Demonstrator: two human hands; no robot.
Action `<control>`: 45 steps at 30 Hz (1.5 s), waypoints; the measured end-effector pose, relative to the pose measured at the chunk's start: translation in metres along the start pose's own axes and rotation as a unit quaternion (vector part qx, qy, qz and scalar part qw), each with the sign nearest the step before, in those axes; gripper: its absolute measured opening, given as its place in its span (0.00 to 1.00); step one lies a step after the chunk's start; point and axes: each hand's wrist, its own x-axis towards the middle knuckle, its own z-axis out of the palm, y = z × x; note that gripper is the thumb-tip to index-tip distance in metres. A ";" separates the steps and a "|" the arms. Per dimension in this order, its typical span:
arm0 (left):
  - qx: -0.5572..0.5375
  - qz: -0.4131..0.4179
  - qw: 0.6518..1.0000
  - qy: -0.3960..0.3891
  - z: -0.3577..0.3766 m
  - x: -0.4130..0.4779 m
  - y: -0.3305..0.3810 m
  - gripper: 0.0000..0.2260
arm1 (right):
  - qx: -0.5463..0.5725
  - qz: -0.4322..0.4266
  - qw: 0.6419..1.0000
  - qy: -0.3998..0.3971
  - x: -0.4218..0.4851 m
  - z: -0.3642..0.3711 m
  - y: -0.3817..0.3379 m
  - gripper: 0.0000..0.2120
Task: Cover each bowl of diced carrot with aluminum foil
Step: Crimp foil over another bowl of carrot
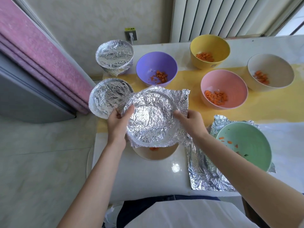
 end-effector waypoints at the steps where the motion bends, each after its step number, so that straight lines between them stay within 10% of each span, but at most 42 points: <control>1: 0.001 0.006 1.000 0.013 0.000 -0.001 -0.001 0.09 | -0.014 0.002 1.000 0.007 0.001 0.000 -0.002 0.18; 10: 0.207 0.105 0.960 0.155 -0.005 -0.007 -0.022 0.18 | -0.134 -0.053 0.989 0.027 -0.007 0.004 0.003 0.15; 45: 0.232 0.097 0.962 0.103 -0.023 -0.015 -0.067 0.17 | -0.275 -0.056 0.958 0.062 -0.010 0.003 0.038 0.11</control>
